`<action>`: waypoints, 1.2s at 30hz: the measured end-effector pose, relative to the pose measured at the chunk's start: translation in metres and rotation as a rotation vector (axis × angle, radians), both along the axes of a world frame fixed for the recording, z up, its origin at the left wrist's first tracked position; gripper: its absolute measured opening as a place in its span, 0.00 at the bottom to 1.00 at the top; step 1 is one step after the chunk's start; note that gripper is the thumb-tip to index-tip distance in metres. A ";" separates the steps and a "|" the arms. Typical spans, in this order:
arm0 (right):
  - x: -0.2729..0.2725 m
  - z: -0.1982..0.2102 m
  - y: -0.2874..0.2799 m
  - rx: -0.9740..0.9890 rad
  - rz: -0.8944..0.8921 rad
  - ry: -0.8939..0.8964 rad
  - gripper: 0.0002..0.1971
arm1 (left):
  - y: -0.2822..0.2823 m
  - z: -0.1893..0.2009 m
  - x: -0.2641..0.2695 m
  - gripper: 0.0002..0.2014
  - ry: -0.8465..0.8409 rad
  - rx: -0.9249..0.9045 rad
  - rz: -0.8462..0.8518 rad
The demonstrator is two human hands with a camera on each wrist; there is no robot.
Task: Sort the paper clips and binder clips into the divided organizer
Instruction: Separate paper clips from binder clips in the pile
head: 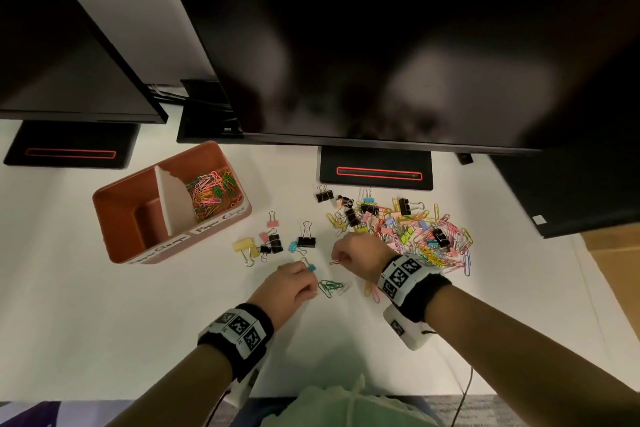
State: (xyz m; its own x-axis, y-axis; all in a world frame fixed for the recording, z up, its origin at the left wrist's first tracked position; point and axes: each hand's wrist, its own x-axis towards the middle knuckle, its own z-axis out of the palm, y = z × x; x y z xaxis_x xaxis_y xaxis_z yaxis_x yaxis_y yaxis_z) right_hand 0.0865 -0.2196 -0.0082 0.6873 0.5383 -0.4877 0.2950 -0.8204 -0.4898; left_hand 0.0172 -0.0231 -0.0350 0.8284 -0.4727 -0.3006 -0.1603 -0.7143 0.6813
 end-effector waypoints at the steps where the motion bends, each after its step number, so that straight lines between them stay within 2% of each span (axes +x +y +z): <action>1: 0.000 0.002 -0.007 0.032 -0.007 0.000 0.11 | -0.003 0.002 0.000 0.03 -0.005 -0.006 -0.005; 6: -0.014 0.012 -0.048 0.150 -0.001 -0.012 0.07 | -0.021 0.003 0.006 0.19 0.006 0.034 -0.030; 8: -0.026 0.013 -0.061 0.141 0.034 0.012 0.08 | -0.027 0.003 0.009 0.17 -0.018 0.089 -0.052; 13: -0.051 0.004 -0.075 0.060 0.127 0.044 0.20 | -0.034 0.005 0.014 0.05 -0.101 0.153 -0.069; 15: -0.052 -0.001 -0.072 0.015 0.113 0.055 0.20 | -0.036 0.003 0.016 0.04 -0.102 0.168 -0.076; 19: -0.043 -0.013 -0.059 -0.023 0.190 -0.054 0.15 | -0.038 0.003 0.018 0.07 -0.099 0.236 -0.109; 23: -0.032 -0.010 -0.046 -0.076 0.194 -0.061 0.09 | -0.036 0.001 0.016 0.07 -0.083 0.255 -0.074; 27: -0.027 -0.008 -0.038 -0.139 0.203 -0.035 0.10 | -0.035 -0.002 0.012 0.05 -0.113 0.273 -0.060; 31: -0.026 -0.005 -0.036 -0.140 0.196 -0.022 0.10 | -0.035 -0.002 0.009 0.13 -0.157 0.361 -0.133; 36: -0.026 0.002 -0.034 -0.137 0.136 0.030 0.10 | -0.033 -0.005 0.005 0.15 -0.233 0.360 -0.121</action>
